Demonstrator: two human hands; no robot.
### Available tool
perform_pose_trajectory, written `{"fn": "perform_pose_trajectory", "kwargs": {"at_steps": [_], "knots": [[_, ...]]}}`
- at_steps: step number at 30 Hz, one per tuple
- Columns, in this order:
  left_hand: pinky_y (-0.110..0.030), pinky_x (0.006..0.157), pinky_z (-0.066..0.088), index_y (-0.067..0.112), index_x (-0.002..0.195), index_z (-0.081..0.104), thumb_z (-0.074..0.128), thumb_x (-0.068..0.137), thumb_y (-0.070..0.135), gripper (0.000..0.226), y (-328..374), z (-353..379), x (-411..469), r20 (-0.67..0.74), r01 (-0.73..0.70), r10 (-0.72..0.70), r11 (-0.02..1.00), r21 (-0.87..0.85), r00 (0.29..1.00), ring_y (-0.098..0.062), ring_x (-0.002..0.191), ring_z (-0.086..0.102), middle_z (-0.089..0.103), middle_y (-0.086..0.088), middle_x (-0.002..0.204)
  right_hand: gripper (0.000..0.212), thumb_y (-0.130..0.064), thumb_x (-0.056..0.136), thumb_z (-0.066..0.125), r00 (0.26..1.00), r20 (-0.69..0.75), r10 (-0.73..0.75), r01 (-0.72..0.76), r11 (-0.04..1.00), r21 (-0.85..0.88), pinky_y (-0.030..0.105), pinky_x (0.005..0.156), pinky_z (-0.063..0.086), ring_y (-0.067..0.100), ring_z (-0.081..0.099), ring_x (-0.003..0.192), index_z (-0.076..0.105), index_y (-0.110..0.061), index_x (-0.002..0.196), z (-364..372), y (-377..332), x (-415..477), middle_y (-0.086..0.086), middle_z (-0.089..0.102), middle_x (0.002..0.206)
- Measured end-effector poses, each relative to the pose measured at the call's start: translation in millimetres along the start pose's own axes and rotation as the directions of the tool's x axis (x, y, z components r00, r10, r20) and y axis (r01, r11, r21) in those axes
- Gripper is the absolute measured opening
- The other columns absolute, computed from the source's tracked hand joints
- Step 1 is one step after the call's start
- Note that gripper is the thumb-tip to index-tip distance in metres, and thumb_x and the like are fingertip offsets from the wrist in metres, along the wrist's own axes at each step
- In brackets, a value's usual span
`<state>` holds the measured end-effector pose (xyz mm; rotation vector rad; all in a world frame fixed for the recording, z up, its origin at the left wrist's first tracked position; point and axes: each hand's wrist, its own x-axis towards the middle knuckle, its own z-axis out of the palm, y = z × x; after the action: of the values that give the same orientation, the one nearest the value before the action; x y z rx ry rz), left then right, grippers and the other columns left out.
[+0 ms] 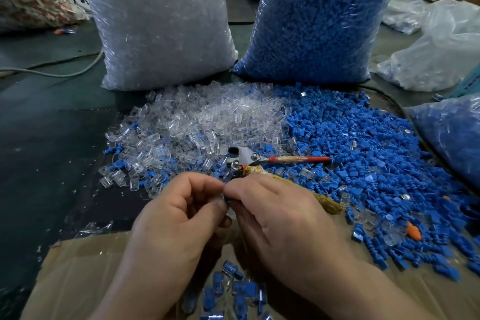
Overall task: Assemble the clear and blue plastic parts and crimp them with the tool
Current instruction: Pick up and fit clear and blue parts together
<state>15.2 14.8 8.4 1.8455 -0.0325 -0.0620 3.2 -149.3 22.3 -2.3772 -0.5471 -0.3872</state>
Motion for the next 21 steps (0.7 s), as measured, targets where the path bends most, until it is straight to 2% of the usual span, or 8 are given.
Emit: {"fn": "perform_pose_trajectory", "kwargs": {"at_steps": [3, 5, 7, 8, 10, 13, 16, 21], "knots": [[-0.051, 0.067, 0.060, 0.036, 0.091, 0.072, 0.078, 0.070, 0.037, 0.021, 1, 1, 2, -0.007, 0.049, -0.049, 0.998, -0.041, 0.999, -0.026, 0.067, 0.072, 0.074, -0.003, 0.073, 0.031, -0.033, 0.094, 0.044, 0.999, 0.047, -0.003, 0.007, 0.995, -0.101, 0.041, 0.077, 0.053, 0.019, 0.059, 0.097, 0.063, -0.021, 0.115, -6, 1, 1, -0.003, 0.063, 0.108], [-0.038, 0.056, 0.058, 0.036, 0.086, 0.072, 0.080, 0.073, 0.029, 0.016, 1, 1, 2, -0.004, 0.082, -0.082, 0.992, -0.098, 0.997, -0.021, 0.059, 0.069, 0.073, -0.005, 0.068, 0.042, -0.044, 0.091, 0.046, 0.993, 0.034, 0.110, -0.095, 0.946, -0.309, 0.045, 0.099, 0.048, 0.019, 0.049, 0.122, 0.052, -0.029, 0.130, -13, 11, 3, -0.005, 0.055, 0.129], [-0.020, 0.045, 0.049, 0.036, 0.082, 0.071, 0.074, 0.083, 0.012, 0.024, -1, -2, 4, 0.006, 0.103, -0.103, 0.988, -0.118, 0.995, -0.015, 0.050, 0.064, 0.071, -0.006, 0.063, 0.063, -0.054, 0.089, 0.047, 0.946, 0.069, 0.316, -0.245, 0.841, -0.482, 0.049, 0.119, 0.024, 0.020, 0.022, 0.144, 0.027, -0.037, 0.146, -23, 25, 4, -0.008, 0.031, 0.152], [-0.018, 0.044, 0.048, 0.034, 0.080, 0.071, 0.070, 0.084, 0.006, 0.029, -1, -3, 5, 0.018, 0.120, -0.118, 0.983, -0.137, 0.993, -0.014, 0.048, 0.062, 0.070, -0.007, 0.061, 0.069, -0.058, 0.090, 0.047, 0.917, 0.108, 0.385, -0.272, 0.798, -0.538, 0.046, 0.120, 0.015, 0.021, 0.014, 0.147, 0.017, -0.038, 0.149, -25, 32, 4, -0.007, 0.022, 0.157], [-0.018, 0.044, 0.047, 0.030, 0.075, 0.072, 0.065, 0.085, -0.003, 0.036, 3, -5, 5, 0.036, 0.153, -0.148, 0.969, -0.194, 0.988, -0.014, 0.047, 0.060, 0.067, -0.008, 0.059, 0.069, -0.060, 0.091, 0.044, 0.893, 0.162, 0.420, -0.254, 0.767, -0.589, 0.043, 0.119, 0.015, 0.024, 0.015, 0.145, 0.013, -0.037, 0.149, -25, 42, 3, -0.005, 0.021, 0.156], [-0.017, 0.041, 0.045, 0.027, 0.071, 0.071, 0.062, 0.084, -0.009, 0.041, 6, -4, 5, 0.038, 0.176, -0.172, 0.951, -0.253, 0.984, -0.015, 0.043, 0.055, 0.064, -0.010, 0.056, 0.063, -0.060, 0.090, 0.046, 0.900, 0.157, 0.406, -0.230, 0.751, -0.619, 0.042, 0.108, 0.031, 0.023, 0.030, 0.130, 0.026, -0.035, 0.143, -23, 43, 6, -0.007, 0.036, 0.144], [-0.017, 0.038, 0.043, 0.025, 0.069, 0.071, 0.061, 0.085, -0.011, 0.040, 8, -5, 4, 0.046, 0.189, -0.184, 0.930, -0.315, 0.982, -0.015, 0.041, 0.052, 0.062, -0.011, 0.055, 0.060, -0.062, 0.086, 0.051, 0.907, 0.146, 0.396, -0.231, 0.755, -0.614, 0.041, 0.100, 0.036, 0.021, 0.033, 0.120, 0.034, -0.037, 0.138, -26, 43, 10, -0.010, 0.044, 0.135], [-0.017, 0.038, 0.042, 0.025, 0.071, 0.072, 0.065, 0.086, -0.006, 0.035, 8, -6, 6, 0.062, 0.174, -0.163, 0.923, -0.342, 0.985, -0.016, 0.041, 0.052, 0.062, -0.012, 0.057, 0.063, -0.065, 0.087, 0.046, 0.900, 0.174, 0.400, -0.225, 0.767, -0.601, 0.044, 0.104, 0.031, 0.022, 0.026, 0.130, 0.024, -0.038, 0.140, -25, 46, 9, -0.010, 0.035, 0.144]]}}
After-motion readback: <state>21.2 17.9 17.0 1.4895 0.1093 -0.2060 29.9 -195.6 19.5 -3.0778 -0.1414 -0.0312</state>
